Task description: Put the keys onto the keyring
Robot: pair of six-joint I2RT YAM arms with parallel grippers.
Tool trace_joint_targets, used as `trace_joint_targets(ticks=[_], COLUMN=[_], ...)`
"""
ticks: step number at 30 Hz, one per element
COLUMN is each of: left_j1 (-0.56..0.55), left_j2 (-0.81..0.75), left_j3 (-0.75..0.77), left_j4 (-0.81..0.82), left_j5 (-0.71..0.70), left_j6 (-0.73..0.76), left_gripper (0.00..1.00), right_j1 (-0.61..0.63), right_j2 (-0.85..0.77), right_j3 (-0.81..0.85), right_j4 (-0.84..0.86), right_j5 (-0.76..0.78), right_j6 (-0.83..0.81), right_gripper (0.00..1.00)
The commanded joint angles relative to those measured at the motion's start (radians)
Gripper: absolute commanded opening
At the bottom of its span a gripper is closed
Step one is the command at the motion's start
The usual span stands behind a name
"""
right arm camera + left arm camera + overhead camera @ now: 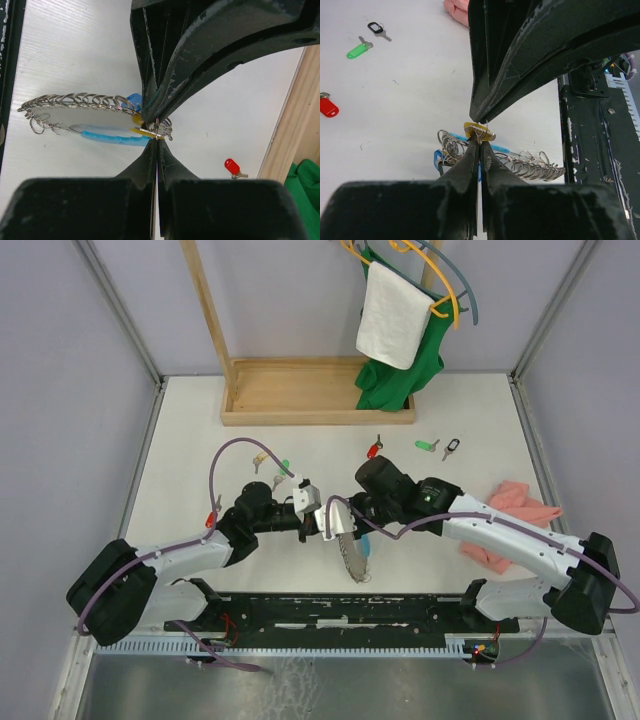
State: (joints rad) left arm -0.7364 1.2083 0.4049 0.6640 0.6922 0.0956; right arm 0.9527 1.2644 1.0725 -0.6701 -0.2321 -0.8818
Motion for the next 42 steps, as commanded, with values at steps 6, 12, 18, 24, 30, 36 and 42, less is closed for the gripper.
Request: trace_joint_targets(ticks=[6,12,18,24,30,36,42], left_j1=[-0.009,-0.016,-0.029,-0.030,-0.031,-0.027,-0.012], left_j2=[-0.056,-0.050,-0.043,-0.060,-0.083,-0.110,-0.092], left_j3=[0.011,0.009,0.011,-0.003,-0.056,-0.136,-0.185], left_j4=[0.076,0.100,0.121,0.134,0.172,0.293,0.419], left_j5=[0.047,0.046,0.035,0.023,-0.056,-0.164,-0.192], left_j6=[0.009,-0.002,-0.011,-0.010,-0.009,-0.047,-0.094], left_gripper=[0.03,0.03,0.03,0.03,0.03,0.03,0.03], right_j1=[-0.004,-0.004,-0.001,0.000,-0.018,-0.114,-0.178], right_j2=[0.043,0.061,0.087,0.127,0.027,-0.185,-0.245], right_j3=[0.039,0.039,0.057,0.060,0.007,-0.203,-0.373], right_j4=[0.003,0.054,0.078,0.079,0.138,0.309,0.608], right_j5=[0.024,-0.034,-0.084,-0.059,-0.040,-0.153,-0.269], right_j6=[-0.001,0.023,0.049,0.077,0.148,0.271,0.443], right_gripper=[0.01,0.01,0.01,0.01,0.21,0.35,0.44])
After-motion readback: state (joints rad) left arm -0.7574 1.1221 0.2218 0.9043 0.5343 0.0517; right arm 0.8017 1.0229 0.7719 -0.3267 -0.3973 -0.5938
